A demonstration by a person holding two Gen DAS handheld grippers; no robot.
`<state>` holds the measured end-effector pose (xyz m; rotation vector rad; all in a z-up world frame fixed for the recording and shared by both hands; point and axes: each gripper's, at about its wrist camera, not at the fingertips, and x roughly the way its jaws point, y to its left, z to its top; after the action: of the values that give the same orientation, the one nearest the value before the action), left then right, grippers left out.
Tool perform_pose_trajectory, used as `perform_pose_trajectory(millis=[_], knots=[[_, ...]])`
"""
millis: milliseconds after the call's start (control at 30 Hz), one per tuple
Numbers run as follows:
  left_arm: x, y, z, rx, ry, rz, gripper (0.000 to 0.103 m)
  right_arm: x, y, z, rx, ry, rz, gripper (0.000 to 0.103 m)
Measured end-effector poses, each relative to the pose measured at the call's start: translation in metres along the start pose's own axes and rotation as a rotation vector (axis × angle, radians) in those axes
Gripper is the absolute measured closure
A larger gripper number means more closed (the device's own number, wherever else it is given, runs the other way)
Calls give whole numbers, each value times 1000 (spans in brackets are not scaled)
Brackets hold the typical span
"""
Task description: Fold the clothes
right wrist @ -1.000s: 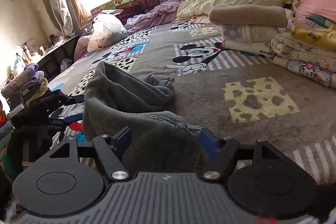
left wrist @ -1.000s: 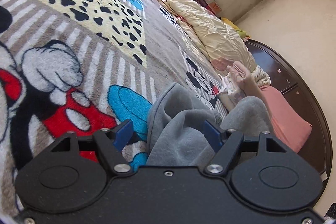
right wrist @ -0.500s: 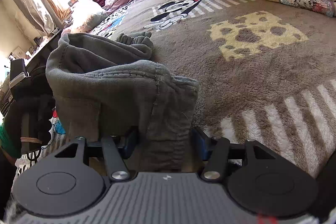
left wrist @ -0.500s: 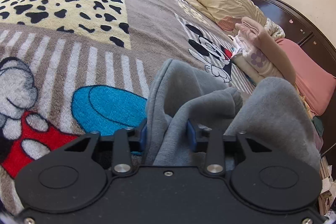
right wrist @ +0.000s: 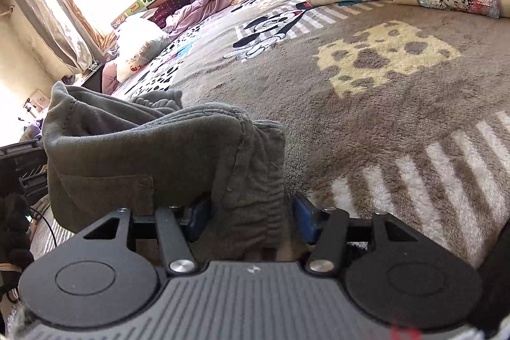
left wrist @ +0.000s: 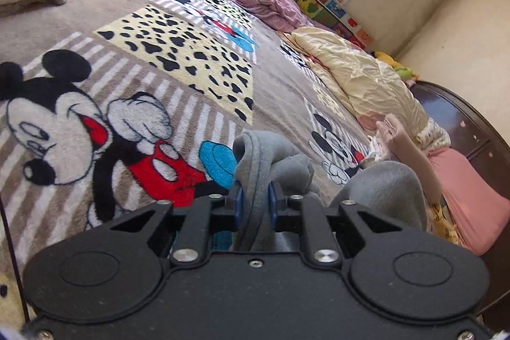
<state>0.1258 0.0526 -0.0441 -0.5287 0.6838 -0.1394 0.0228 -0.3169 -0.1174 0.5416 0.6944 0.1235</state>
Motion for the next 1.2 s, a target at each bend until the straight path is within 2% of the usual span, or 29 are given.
perform_pose_trajectory(millis=[33,67,167,233,300,333,467,600,667,767,800,867,967,1033,1200], knots=[[3,-3,0,44,30,59,44,-1,0,1,2,-5,2,46],[1,-3,-1,57,31,97,35,-1,-1,1,6,-8,3,46],[-23,5,2,-11,-22,41,34,-5,-3,1,11,-16,18,46],[-36,10,9,-65,-17,-9,33,-12,-3,2,14,-37,31,46],[-55,16,22,-118,-14,-121,31,-20,-5,4,31,-64,57,46],[-66,19,29,-147,-12,-191,27,-24,-5,5,39,-81,71,46],[-116,25,60,-198,-15,-496,15,-36,-4,8,47,-129,125,46],[-171,30,85,-221,-61,-694,8,-44,3,10,19,-165,180,46],[-195,31,98,-220,-98,-715,7,-50,6,11,-1,-183,202,46],[-229,28,114,-216,-197,-698,7,-51,9,12,-11,-185,216,46],[-235,28,117,-224,-225,-695,7,-51,9,13,-10,-185,218,46],[-233,29,117,-273,-233,-701,7,-53,9,16,-4,-193,231,46],[-217,24,103,-340,-193,-679,7,-63,12,31,2,-232,242,46],[-205,19,84,-374,-162,-668,7,-78,15,51,-23,-293,259,46],[-167,6,27,-458,-12,-638,7,-112,20,97,-101,-420,255,46]])
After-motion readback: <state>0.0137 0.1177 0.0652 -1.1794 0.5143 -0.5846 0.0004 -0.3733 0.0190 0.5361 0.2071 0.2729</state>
